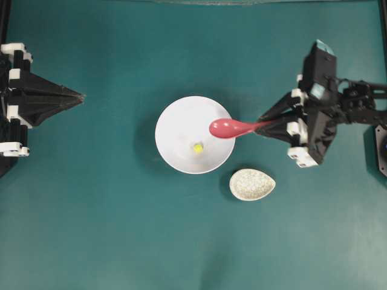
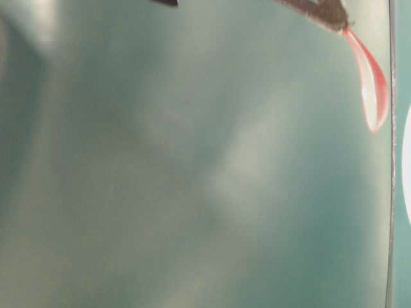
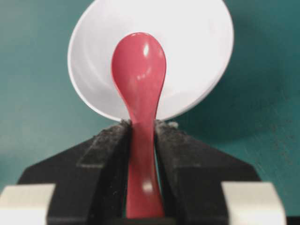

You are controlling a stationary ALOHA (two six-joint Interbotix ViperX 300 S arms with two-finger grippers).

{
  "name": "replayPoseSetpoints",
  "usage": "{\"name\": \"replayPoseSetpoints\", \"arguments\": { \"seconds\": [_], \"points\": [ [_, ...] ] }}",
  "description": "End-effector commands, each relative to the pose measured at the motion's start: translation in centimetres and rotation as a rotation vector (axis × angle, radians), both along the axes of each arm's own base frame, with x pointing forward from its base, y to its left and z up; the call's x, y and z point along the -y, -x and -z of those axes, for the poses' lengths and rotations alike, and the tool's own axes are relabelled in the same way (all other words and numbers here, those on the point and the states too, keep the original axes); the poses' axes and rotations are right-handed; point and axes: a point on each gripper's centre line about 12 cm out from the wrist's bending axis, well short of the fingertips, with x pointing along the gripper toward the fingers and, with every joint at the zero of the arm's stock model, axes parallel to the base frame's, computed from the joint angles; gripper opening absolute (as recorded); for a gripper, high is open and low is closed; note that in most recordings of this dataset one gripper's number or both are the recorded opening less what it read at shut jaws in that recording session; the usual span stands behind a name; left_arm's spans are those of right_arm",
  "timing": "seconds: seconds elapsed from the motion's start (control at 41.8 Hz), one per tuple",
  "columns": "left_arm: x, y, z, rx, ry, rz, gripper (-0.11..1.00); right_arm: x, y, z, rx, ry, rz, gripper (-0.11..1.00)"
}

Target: Scoop the yellow hexagonal prism block from the bowl with a spoon using the right arm.

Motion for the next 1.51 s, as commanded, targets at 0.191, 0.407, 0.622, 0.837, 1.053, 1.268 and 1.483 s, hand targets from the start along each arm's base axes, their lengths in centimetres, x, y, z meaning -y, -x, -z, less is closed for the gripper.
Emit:
{"name": "replayPoseSetpoints", "arguments": {
  "seconds": [0.191,0.407,0.622,0.837,1.053,1.268,1.483],
  "points": [
    [-0.1,-0.3,-0.7,0.009,-0.001,-0.004,0.0,1.0,-3.0,-2.1,-0.106,-0.107,-0.006,0.24],
    [-0.1,-0.3,-0.7,0.011,0.001,-0.003,0.0,1.2,-4.9,-3.1,-0.223,-0.148,-0.064,0.24],
    [-0.1,-0.3,-0.7,0.009,0.001,-0.004,0.0,1.8,-6.5,-3.3,-0.337,-0.161,-0.068,0.24],
    [-0.1,-0.3,-0.6,0.003,0.001,-0.003,0.0,2.4,-7.4,-2.9,-0.465,-0.152,-0.048,0.24],
    [-0.2,-0.3,-0.5,-0.003,0.002,-0.008,0.0,2.2,-8.1,-2.9,-0.521,-0.14,-0.07,0.24],
    [-0.2,-0.3,-0.6,-0.001,0.002,-0.009,0.0,1.8,-8.6,-2.7,-0.544,-0.142,-0.086,0.24],
    [-0.2,-0.3,-0.6,-0.001,0.002,-0.009,0.0,1.4,-8.8,-2.2,-0.564,-0.144,-0.096,0.24]
  ]
}}
